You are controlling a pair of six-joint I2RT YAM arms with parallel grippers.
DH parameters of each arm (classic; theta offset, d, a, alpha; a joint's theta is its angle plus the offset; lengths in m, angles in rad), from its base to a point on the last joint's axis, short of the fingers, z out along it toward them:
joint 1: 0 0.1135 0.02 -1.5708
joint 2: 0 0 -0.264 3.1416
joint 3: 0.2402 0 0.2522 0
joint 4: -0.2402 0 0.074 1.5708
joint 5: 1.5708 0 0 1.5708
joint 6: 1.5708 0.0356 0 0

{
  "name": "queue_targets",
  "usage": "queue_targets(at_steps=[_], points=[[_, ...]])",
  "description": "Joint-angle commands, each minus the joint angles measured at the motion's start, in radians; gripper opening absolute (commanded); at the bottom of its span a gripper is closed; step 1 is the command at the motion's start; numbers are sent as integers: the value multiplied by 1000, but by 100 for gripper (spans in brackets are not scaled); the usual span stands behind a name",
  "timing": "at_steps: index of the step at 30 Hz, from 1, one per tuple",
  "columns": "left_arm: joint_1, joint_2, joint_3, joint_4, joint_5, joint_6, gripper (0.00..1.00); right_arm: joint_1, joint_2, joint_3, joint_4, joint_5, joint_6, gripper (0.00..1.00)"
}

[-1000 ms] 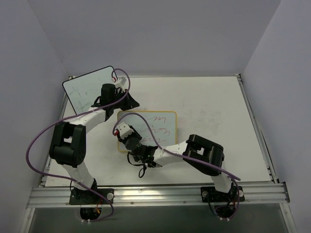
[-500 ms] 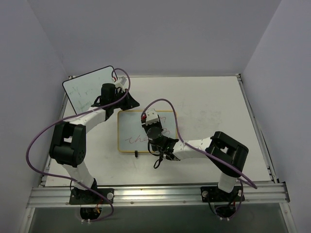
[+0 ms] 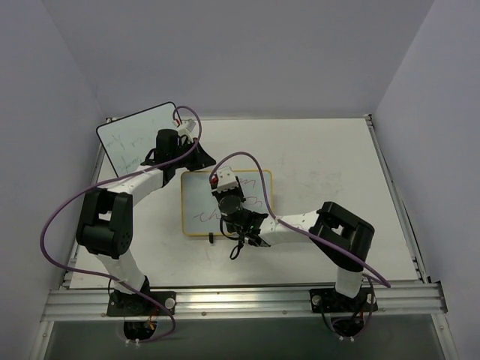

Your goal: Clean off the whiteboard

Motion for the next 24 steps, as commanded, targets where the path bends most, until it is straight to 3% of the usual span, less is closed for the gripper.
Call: queue_targets(at_steps=[1,10,24], points=[[-6,-13,20,25,35,13,2,30,59,69,-55,5,-26,0],[-15,-47,-8,31,42,19,2,30,98,148,-88,8,-11,0],[-21,-109,-113,153,72,-18,2,-47,-103,-28,-130,62,103,0]])
